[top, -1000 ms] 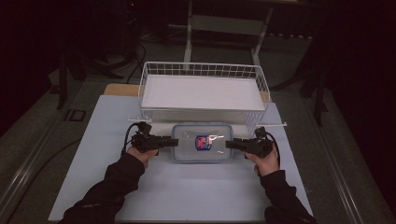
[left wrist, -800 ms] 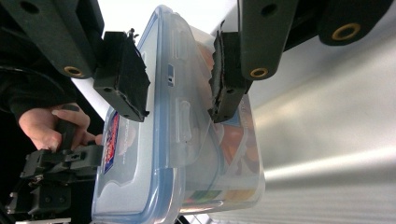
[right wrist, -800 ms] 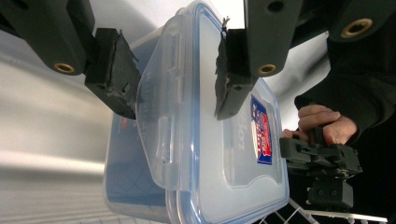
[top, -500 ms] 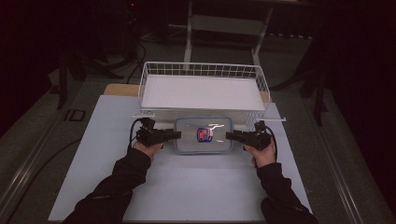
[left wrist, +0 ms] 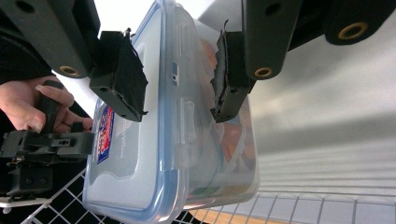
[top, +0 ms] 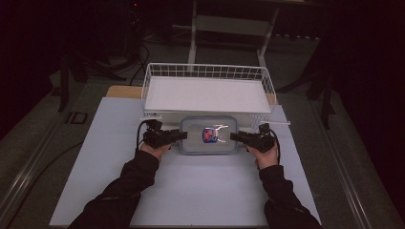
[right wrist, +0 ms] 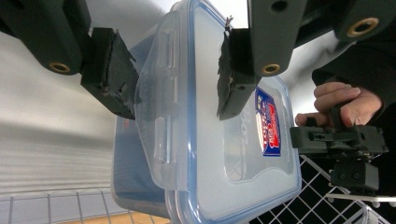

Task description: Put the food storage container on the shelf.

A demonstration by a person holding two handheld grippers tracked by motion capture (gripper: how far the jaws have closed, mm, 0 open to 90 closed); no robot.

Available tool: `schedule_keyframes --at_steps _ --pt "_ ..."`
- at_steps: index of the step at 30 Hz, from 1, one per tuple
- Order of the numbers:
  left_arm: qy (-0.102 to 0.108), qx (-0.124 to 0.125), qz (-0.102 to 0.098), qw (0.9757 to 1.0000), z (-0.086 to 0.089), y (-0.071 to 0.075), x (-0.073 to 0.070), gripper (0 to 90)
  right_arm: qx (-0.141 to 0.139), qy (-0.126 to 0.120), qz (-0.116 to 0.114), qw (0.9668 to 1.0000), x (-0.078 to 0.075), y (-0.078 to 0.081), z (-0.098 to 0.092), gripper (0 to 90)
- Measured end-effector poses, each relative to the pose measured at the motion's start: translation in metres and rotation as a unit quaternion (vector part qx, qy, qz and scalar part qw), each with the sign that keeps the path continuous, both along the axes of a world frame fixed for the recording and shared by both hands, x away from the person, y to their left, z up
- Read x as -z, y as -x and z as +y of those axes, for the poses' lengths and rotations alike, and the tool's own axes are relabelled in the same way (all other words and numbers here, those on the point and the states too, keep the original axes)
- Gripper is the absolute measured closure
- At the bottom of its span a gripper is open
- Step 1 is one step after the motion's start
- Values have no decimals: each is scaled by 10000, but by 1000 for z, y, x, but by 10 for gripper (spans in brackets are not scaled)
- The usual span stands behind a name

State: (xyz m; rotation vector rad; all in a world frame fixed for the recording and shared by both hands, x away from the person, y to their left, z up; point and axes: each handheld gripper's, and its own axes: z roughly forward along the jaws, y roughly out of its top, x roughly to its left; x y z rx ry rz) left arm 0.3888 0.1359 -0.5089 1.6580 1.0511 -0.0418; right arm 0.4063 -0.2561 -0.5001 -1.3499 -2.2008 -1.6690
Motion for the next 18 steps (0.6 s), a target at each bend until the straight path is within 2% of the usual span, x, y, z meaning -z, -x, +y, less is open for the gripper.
schedule_keyframes --at_steps 9,10,11,12,13,14,16,17,18 --pt "145 -134 -50 9998 -1 -1 3 537 186 69 -45 9998 1 0 2 474" --pt "261 -163 15 9995 -2 0 4 535 223 93 -40 9997 0 1 3 471" --pt "277 -190 -8 9994 -2 0 5 532 251 120 -45 9996 -1 1 3 470" --pt "260 -216 -8 9994 -3 0 5 526 283 85 -32 9996 0 1 3 466" --pt "151 -229 -48 9996 -4 0 7 516 310 72 -41 9995 1 1 3 460" --pt "151 -286 -30 9995 -5 0 8 498 335 148 -40 9993 2 2 5 452" --pt "162 -437 -126 9988 -6 1 12 486 466 274 -122 9985 4 2 8 455" --pt "183 -516 -158 9984 -6 1 14 480 499 300 -112 9982 3 3 9 495" --pt "237 -563 -174 9980 -5 1 14 482 522 323 -150 9980 2 3 10 481"
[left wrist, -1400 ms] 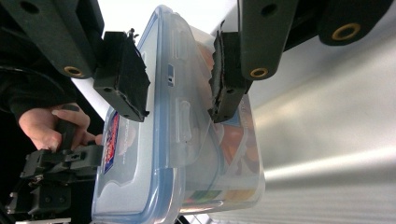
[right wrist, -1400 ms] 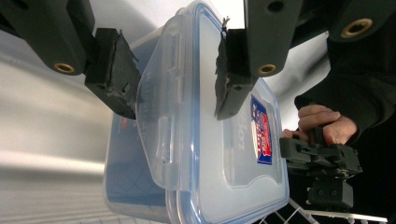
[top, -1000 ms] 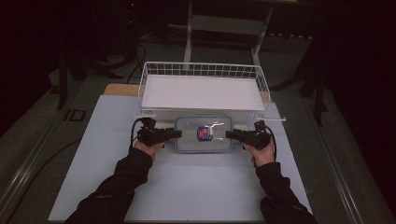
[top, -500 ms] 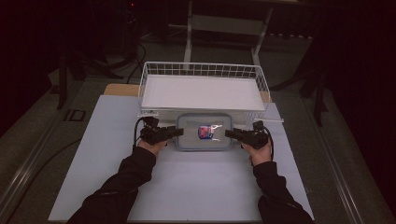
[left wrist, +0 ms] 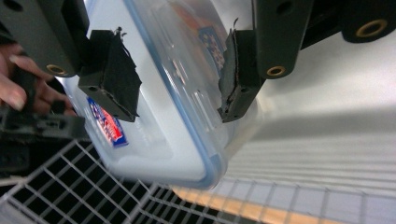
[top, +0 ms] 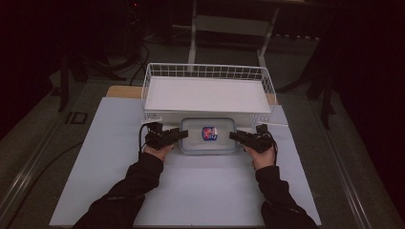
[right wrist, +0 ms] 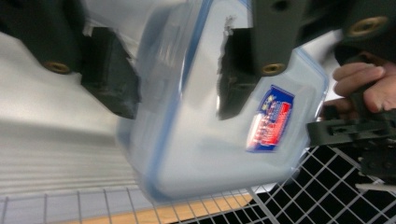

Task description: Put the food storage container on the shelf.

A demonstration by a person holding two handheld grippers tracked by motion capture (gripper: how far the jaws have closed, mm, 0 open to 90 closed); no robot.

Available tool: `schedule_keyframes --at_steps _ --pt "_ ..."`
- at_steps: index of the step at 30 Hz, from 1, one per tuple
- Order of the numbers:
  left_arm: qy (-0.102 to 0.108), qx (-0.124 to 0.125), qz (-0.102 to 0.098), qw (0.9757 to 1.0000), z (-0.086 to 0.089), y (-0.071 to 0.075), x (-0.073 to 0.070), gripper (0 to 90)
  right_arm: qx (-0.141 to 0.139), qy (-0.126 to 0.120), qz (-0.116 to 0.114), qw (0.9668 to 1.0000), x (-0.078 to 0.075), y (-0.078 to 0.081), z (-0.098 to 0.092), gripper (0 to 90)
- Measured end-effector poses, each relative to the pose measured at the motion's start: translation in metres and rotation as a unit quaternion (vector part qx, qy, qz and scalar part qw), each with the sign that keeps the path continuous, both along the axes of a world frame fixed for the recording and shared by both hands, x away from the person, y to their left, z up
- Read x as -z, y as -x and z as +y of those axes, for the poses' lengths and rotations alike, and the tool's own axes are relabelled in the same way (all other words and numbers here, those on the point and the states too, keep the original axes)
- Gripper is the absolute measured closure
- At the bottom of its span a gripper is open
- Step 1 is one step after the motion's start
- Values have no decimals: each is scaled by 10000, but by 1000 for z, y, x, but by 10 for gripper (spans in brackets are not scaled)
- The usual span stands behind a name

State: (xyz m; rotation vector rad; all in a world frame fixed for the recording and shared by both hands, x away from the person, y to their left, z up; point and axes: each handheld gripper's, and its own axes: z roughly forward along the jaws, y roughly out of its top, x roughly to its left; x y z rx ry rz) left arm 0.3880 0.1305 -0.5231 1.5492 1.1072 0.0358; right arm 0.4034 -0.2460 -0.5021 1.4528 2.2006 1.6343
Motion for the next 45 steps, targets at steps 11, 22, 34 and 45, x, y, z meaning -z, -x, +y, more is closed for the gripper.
schedule_keyframes --at_steps 11,22,34,45 --pt "-390 -486 -277 9977 -9 0 -4 427 466 385 -122 9981 -7 0 10 435" --pt "-407 -410 -256 9980 -7 4 -9 370 475 610 -269 9966 -15 4 16 390" --pt "-334 49 -308 9990 4 30 -27 230 320 643 -385 9967 -25 23 21 368" --pt "-686 674 -449 9944 8 74 -39 14 -98 550 -636 9964 -44 57 35 374"
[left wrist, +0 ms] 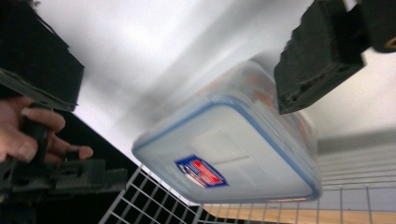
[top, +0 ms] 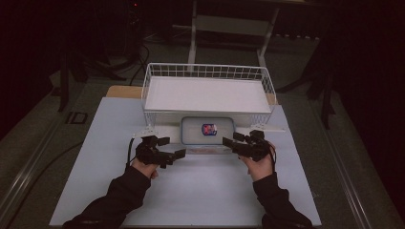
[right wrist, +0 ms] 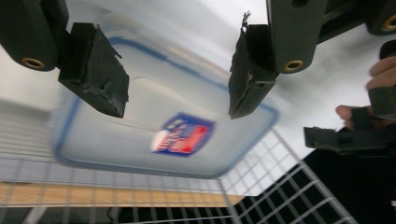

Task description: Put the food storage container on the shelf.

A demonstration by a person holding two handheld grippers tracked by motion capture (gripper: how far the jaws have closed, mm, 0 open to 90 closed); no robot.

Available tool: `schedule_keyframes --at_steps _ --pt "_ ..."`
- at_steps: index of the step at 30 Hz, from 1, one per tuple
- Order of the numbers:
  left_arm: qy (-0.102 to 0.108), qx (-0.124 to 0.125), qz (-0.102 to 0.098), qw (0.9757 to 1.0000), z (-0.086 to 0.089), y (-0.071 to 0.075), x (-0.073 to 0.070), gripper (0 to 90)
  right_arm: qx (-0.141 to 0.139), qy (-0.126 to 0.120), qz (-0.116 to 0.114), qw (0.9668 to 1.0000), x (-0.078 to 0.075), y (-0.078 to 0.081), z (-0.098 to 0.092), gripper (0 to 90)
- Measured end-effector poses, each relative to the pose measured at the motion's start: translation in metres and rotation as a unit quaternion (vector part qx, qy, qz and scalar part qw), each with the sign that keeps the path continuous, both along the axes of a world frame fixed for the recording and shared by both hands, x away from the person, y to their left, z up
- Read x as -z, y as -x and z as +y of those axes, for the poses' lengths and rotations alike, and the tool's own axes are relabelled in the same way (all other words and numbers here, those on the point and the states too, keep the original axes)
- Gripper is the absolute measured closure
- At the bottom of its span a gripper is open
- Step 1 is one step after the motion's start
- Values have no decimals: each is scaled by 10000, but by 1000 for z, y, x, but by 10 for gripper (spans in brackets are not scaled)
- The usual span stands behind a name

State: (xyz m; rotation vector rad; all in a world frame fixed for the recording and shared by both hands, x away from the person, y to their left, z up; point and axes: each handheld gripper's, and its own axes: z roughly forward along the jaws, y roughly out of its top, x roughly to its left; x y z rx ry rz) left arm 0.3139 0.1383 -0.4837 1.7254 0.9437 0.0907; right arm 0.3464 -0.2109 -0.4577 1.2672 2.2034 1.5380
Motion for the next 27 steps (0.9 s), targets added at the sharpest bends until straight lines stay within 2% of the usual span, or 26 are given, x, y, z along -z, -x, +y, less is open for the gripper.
schedule_keyframes --at_steps 3,7,9,11,12,13,15,16,17,21,23,25,27 --pt "-39 56 65 10000 3 7 2 5 -157 -68 -40 9998 0 7 4 359" --pt "-77 128 -42 9999 7 17 5 5 -270 -59 53 9996 5 13 11 381" --pt "-26 156 -166 9997 9 23 5 5 -305 22 79 9995 9 15 14 443" --pt "-124 180 -316 9993 8 28 6 5 -355 40 59 9993 12 18 17 490" --pt "-208 195 -387 9988 8 31 6 5 -401 57 44 9992 13 19 18 543" --pt "-301 204 -406 9985 8 33 7 5 -458 28 52 9989 15 20 19 565" --pt "-270 262 -370 9986 9 36 10 5 -491 10 60 9988 17 21 20 598" --pt "-276 289 -360 9986 9 38 11 5 -578 78 57 9983 20 21 23 686" --pt "-281 317 -364 9984 10 40 13 5 -612 127 59 9980 21 22 25 737" --pt "-303 346 -339 9984 13 48 18 5 -785 299 166 9963 29 21 33 889" --pt "-301 327 -346 9984 15 52 21 5 -796 364 254 9958 33 18 36 898" --pt "-429 282 -448 9977 17 56 24 5 -782 412 325 9956 36 16 39 899" --pt "-418 250 -460 9978 19 57 27 5 -767 479 324 9954 40 12 42 899"
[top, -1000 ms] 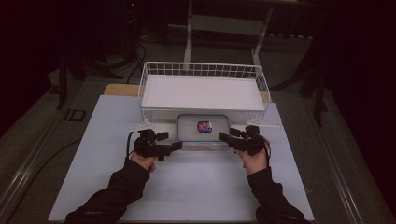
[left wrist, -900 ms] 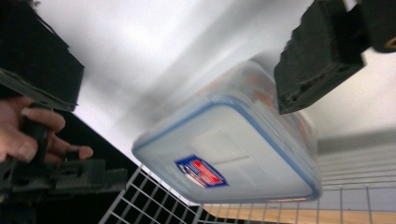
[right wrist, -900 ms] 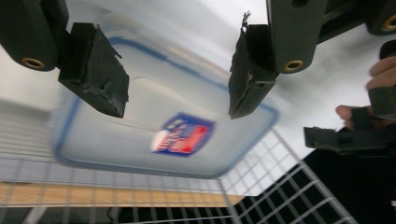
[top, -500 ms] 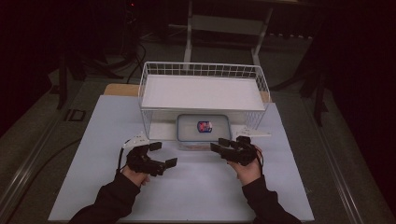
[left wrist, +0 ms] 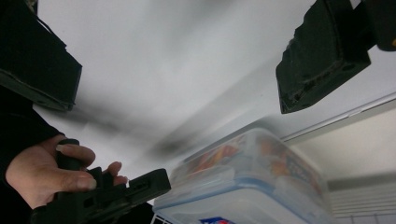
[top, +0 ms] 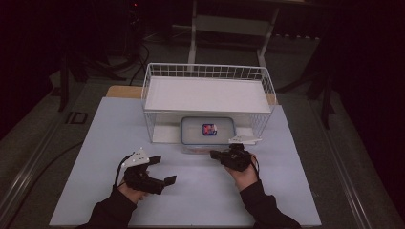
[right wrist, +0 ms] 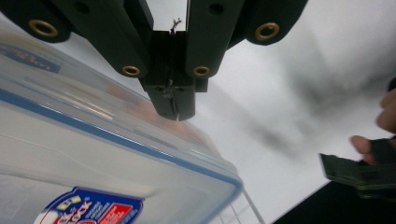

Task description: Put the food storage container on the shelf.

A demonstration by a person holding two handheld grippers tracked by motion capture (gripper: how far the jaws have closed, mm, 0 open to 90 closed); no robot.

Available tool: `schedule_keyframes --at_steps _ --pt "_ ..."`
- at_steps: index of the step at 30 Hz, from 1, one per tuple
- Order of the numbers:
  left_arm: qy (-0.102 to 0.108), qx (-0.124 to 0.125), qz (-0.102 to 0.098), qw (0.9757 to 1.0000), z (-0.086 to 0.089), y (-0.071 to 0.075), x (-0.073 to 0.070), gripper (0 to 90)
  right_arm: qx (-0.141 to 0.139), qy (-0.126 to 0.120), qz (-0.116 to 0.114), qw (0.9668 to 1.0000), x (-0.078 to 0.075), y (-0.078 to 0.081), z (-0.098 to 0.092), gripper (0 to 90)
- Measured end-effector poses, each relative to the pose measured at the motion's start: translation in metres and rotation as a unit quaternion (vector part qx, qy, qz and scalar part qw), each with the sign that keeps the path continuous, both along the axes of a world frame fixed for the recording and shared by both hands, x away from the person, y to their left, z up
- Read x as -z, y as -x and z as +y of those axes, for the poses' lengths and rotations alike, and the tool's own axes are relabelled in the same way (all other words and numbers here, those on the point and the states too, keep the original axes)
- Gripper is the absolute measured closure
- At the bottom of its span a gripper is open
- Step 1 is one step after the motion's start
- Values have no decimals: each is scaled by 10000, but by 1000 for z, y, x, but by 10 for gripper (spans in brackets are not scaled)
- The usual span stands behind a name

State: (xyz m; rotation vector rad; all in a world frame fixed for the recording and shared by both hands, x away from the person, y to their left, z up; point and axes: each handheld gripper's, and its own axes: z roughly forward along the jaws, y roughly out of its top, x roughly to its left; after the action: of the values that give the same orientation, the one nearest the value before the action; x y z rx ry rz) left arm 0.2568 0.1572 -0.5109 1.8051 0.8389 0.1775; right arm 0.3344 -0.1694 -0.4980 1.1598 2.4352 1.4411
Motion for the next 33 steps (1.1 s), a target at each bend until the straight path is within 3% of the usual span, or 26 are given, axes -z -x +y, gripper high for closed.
schedule_keyframes --at_steps 4,13,20,33 --pt "68 18 65 10000 2 0 5 5 89 38 26 9999 5 -8 5 899" --pt "-4 46 -27 10000 0 2 9 5 174 -3 31 9998 7 -28 15 900" --pt "75 -52 -162 9998 4 2 7 5 347 48 -54 9994 7 -48 22 900" --pt "102 20 -150 9998 4 3 7 12 606 118 -130 9980 7 -69 24 900"
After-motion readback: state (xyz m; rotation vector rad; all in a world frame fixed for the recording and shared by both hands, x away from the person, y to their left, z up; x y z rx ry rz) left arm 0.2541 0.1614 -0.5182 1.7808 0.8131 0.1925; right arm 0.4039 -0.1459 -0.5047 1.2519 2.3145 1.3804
